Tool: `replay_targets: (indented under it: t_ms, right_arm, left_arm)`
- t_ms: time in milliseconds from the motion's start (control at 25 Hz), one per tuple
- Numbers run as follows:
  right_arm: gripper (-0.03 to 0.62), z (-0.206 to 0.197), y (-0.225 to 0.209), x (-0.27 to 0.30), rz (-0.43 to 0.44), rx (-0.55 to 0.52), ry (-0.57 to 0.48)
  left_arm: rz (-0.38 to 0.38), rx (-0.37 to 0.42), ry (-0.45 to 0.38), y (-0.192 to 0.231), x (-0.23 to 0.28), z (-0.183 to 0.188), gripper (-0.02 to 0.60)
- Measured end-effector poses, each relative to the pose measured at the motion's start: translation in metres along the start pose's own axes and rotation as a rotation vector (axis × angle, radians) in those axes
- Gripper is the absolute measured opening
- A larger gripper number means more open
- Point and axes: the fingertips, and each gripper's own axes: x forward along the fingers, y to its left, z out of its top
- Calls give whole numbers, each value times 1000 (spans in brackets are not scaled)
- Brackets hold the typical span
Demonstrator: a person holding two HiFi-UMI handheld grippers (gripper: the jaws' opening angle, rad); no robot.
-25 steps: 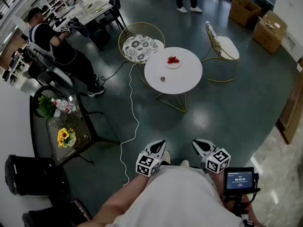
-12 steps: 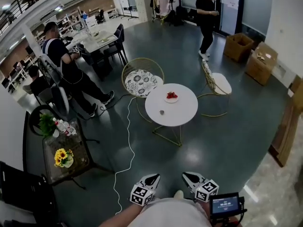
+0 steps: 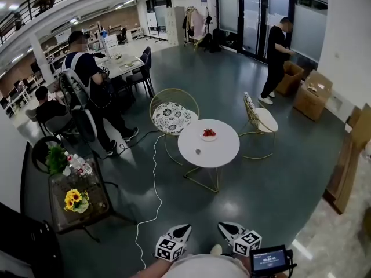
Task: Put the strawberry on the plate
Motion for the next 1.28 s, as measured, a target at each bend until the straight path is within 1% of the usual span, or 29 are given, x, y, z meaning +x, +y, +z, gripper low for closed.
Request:
replay_targets:
  t_ms: [240, 440, 600, 960, 1160, 1280]
  right_arm:
    - [6, -13, 18, 13, -2, -9, 18]
    - [6, -11, 30, 20, 4, -4, 12]
    - [6, -13, 39, 21, 3, -10, 21]
    - [6, -26, 43, 25, -11, -1, 32]
    - [6, -10, 39, 36, 7, -22, 36]
    - [6, -19, 38, 33, -2, 2, 51]
  left_arm:
    - [13, -6, -17, 18, -22, -6, 6]
    - [37, -9, -36, 29, -38, -4, 6]
    - [36, -19, -40, 30, -49, -7, 6]
    - [21, -17, -27, 32, -57, -18, 6]
    - [33, 2, -38, 42, -50, -6, 6]
    - [30, -13, -25, 40, -49, -12, 6]
